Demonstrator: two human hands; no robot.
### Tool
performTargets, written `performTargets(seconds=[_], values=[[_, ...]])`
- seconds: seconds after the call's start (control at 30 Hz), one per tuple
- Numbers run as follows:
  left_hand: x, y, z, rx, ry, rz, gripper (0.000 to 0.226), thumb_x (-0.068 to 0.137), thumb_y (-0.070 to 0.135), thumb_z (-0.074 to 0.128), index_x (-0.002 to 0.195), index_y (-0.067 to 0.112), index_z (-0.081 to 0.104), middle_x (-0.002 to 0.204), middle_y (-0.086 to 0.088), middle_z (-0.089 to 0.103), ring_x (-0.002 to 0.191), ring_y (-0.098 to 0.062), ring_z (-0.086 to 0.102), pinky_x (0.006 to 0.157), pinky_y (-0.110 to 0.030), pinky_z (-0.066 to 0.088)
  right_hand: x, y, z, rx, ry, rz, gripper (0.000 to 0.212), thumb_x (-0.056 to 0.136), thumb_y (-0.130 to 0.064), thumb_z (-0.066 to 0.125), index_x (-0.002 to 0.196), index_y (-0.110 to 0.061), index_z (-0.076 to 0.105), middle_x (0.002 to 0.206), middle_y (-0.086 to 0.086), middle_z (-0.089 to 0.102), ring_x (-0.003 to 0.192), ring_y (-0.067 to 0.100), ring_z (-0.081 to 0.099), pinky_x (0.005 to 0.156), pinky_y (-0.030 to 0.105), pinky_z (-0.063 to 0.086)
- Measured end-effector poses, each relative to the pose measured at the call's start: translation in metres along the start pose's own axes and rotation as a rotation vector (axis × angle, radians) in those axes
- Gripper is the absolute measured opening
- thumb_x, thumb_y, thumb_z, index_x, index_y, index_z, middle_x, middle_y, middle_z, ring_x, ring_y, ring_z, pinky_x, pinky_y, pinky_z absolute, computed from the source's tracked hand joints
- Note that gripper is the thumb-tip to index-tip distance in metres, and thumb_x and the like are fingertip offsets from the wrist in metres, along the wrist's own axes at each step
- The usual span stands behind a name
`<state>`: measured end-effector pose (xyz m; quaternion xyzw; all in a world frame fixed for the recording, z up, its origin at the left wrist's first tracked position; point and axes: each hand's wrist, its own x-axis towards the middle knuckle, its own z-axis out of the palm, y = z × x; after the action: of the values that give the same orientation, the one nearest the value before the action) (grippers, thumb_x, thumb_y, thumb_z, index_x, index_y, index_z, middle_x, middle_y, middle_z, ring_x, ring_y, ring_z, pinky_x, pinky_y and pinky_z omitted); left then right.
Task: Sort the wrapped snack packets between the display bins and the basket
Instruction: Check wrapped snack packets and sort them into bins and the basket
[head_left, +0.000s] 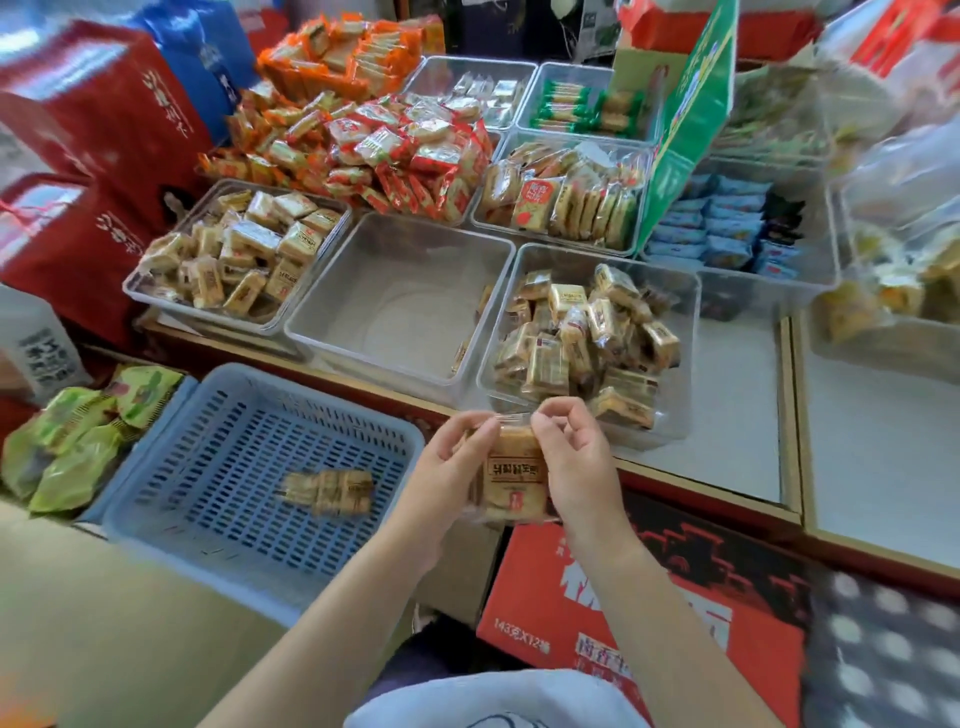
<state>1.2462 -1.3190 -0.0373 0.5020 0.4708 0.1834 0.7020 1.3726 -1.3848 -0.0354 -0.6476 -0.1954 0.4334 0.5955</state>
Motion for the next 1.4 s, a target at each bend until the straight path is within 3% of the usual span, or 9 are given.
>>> performTargets(seconds=[0.2, 0.33, 0.53, 0.77, 0.87, 1.0, 1.13, 1.27, 1.4], values=[[-0.014, 0.005, -0.004, 0.08, -0.126, -0.001, 0.044, 0.084, 0.068, 0.053, 0.115, 0.041, 0.07, 0.108, 0.0, 0.074, 0.104, -0.022, 0.072, 0.089, -0.05, 0.061, -0.023, -0.001, 0.005, -0.187, 0.031, -0.22, 0.015, 0.106, -0.024, 0.05, 0.095, -0.031, 0.056, 0.092, 0.0, 0.062, 0.086, 0.021, 0.063, 0.075, 0.043, 0.059], [-0.02, 0.005, -0.018, 0.044, -0.131, -0.005, 0.029, 0.101, 0.051, 0.05, 0.115, 0.038, 0.072, 0.111, -0.004, 0.074, 0.107, -0.023, 0.071, 0.092, -0.05, 0.06, -0.034, 0.003, 0.026, -0.2, 0.093, -0.247, 0.014, 0.107, -0.027, 0.049, 0.097, -0.034, 0.056, 0.096, -0.001, 0.062, 0.091, 0.022, 0.064, 0.074, 0.04, 0.06], [-0.038, 0.007, -0.105, -0.02, -0.072, 0.039, 0.025, 0.101, 0.031, 0.058, 0.097, 0.029, 0.082, 0.099, -0.008, 0.078, 0.098, -0.026, 0.074, 0.082, -0.039, 0.062, -0.052, 0.019, 0.102, -0.218, 0.044, -0.169, 0.009, 0.108, -0.024, 0.047, 0.101, -0.024, 0.053, 0.097, 0.01, 0.063, 0.086, 0.021, 0.066, 0.067, 0.028, 0.058], [-0.053, -0.009, -0.194, -0.005, 0.015, 0.075, 0.03, 0.103, 0.031, 0.055, 0.101, 0.013, 0.079, 0.093, -0.011, 0.077, 0.078, -0.011, 0.074, 0.062, -0.012, 0.052, -0.064, 0.033, 0.181, -0.444, -0.024, -0.179, 0.013, 0.108, -0.029, 0.045, 0.096, -0.027, 0.052, 0.087, -0.001, 0.064, 0.075, 0.005, 0.067, 0.064, 0.025, 0.058], [-0.053, -0.011, -0.22, -0.019, 0.025, 0.021, 0.033, 0.102, 0.033, 0.058, 0.095, 0.007, 0.077, 0.088, -0.012, 0.077, 0.078, -0.017, 0.074, 0.064, -0.017, 0.055, -0.068, 0.034, 0.204, -0.487, -0.06, -0.193, 0.014, 0.108, -0.026, 0.045, 0.096, -0.023, 0.053, 0.08, -0.005, 0.063, 0.069, 0.004, 0.064, 0.06, 0.02, 0.052], [-0.053, -0.012, -0.248, -0.061, -0.014, -0.03, 0.036, 0.1, 0.035, 0.061, 0.103, 0.002, 0.075, 0.093, -0.014, 0.078, 0.091, -0.029, 0.075, 0.085, -0.037, 0.059, -0.071, 0.033, 0.226, -0.516, -0.095, -0.21, 0.014, 0.107, -0.027, 0.046, 0.095, -0.024, 0.054, 0.079, -0.002, 0.063, 0.073, 0.015, 0.065, 0.064, 0.031, 0.055], [-0.054, -0.01, -0.26, -0.044, -0.068, 0.028, 0.038, 0.1, 0.038, 0.059, 0.104, 0.004, 0.075, 0.102, -0.018, 0.076, 0.099, -0.034, 0.072, 0.083, -0.033, 0.056, -0.073, 0.029, 0.234, -0.483, -0.066, -0.153, 0.016, 0.107, -0.024, 0.049, 0.096, -0.016, 0.058, 0.088, 0.006, 0.065, 0.077, 0.012, 0.064, 0.064, 0.019, 0.053], [-0.054, 0.0, -0.256, 0.053, -0.124, 0.148, 0.028, 0.1, 0.041, 0.056, 0.098, 0.032, 0.082, 0.112, -0.01, 0.071, 0.104, -0.023, 0.07, 0.09, -0.032, 0.053, -0.075, 0.018, 0.22, -0.248, -0.034, -0.016, 0.017, 0.106, -0.02, 0.05, 0.095, -0.011, 0.06, 0.095, 0.015, 0.069, 0.083, 0.02, 0.067, 0.073, 0.032, 0.056], [-0.052, 0.01, -0.254, 0.003, -0.179, 0.211, 0.027, 0.102, 0.019, 0.059, 0.115, 0.035, 0.076, 0.108, 0.007, 0.077, 0.103, -0.012, 0.072, 0.092, -0.033, 0.056, -0.077, 0.004, 0.207, -0.053, 0.016, 0.022, 0.019, 0.107, -0.017, 0.045, 0.092, -0.013, 0.057, 0.086, 0.009, 0.069, 0.081, 0.022, 0.063, 0.078, 0.039, 0.049]])
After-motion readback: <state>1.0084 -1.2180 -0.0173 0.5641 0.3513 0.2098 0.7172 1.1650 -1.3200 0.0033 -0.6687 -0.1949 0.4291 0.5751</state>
